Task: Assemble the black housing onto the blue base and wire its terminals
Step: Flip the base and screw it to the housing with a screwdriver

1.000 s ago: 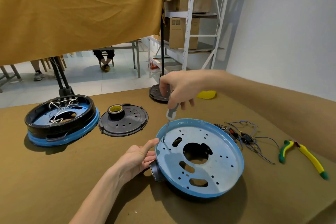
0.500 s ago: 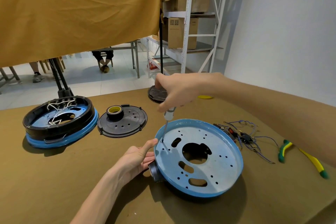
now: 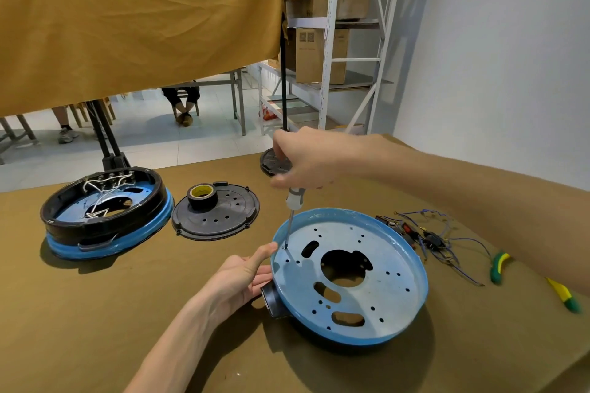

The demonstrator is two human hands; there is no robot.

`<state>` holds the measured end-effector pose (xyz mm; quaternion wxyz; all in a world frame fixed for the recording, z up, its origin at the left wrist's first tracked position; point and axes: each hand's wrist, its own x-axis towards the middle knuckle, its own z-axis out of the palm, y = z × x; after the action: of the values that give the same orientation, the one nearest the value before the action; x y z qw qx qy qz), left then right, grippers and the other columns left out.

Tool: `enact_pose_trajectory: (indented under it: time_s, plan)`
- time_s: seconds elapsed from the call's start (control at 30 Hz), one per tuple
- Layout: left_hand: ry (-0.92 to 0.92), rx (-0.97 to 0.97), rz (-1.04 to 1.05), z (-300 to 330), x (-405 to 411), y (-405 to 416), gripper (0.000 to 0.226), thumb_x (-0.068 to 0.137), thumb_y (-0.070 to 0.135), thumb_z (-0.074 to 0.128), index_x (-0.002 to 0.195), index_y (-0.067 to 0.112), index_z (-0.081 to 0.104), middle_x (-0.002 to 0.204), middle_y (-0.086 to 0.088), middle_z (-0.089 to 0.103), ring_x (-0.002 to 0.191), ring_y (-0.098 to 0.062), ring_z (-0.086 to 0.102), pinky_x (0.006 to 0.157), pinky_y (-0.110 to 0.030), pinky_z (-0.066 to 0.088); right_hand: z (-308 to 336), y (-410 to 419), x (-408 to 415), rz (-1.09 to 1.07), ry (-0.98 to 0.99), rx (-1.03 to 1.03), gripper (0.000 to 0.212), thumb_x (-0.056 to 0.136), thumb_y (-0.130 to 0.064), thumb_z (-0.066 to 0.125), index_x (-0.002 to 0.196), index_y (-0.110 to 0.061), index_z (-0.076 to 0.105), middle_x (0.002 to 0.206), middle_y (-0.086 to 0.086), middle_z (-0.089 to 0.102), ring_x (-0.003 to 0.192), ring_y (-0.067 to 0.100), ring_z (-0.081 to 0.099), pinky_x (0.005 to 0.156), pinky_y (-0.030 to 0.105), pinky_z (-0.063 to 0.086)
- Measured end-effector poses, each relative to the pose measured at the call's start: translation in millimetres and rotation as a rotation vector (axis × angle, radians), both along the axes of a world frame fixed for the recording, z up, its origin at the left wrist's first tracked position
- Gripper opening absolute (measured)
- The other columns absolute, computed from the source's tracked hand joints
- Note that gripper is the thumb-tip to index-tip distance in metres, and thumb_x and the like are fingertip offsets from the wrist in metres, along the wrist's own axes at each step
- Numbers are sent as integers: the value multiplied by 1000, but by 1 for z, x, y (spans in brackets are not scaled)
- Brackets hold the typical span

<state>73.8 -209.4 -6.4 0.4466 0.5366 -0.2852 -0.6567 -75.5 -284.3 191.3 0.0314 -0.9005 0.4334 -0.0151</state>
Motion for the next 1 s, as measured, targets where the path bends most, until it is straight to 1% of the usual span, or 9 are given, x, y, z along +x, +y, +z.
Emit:
enact_pose_trajectory:
  time_s: [0.07,0.17,0.23,0.37,0.5,0.63,0.77,0.9,1.0]
  plan:
    - [-12,-1,-6,0,0,0,80,66,38,84,123,-9,54,100,-25,76,76,-27,78,57,-29,61,11,-1,-4,-9,-13,227,42,90,-23,75,118,-16,44,88,10,69,53,17,68,42,21,50]
    - [-7,4,-6,1,0,1,81,65,38,85,123,-9,53,100,-25,76,75,-27,78,56,-29,61,2,-1,-2,-48,-33,112,23,101,-28,60,109,-7,55,73,11,74,47,20,70,39,22,49]
    - [5,7,6,2,-1,2,81,66,35,84,125,-12,53,92,-24,77,60,-23,74,49,-25,57,-1,-1,-1,-55,-22,12,30,101,-36,59,106,-7,58,74,10,73,43,16,67,37,20,46]
    - [10,4,22,0,0,1,83,66,33,84,126,-14,51,79,-19,75,50,-19,68,44,-23,53,12,-4,-8,-26,-2,218,36,90,-23,75,116,-13,52,87,10,68,41,10,62,39,20,47]
    - [-17,1,3,3,-1,2,85,67,36,83,129,-11,52,99,-25,77,73,-26,77,57,-29,61,0,-5,-3,-46,13,11,30,101,-36,59,104,-6,60,76,12,74,40,12,63,36,18,44]
    - [-25,-1,-3,5,-2,3,81,70,38,82,128,-10,54,106,-26,75,84,-30,76,67,-31,64,13,-4,-11,-1,-28,191,27,91,-23,75,107,-14,55,84,8,71,43,6,65,40,17,46]
    - [-11,9,6,6,-3,4,76,72,36,81,127,-10,55,105,-26,75,82,-29,76,70,-34,64,-2,2,-6,-28,-61,2,33,103,-38,60,92,-6,65,63,8,71,37,10,62,37,17,44]
    - [-18,5,19,6,-3,4,85,67,37,81,130,-11,53,105,-26,75,71,-24,75,59,-29,62,17,4,-15,9,-7,241,24,92,-25,76,101,-16,56,76,2,71,48,7,68,44,19,50]
    - [-13,7,21,5,-4,3,83,70,35,81,133,-11,51,105,-26,75,74,-26,76,62,-31,64,8,6,-13,-1,22,119,26,101,-33,62,93,-8,65,57,1,72,47,14,70,41,19,48]
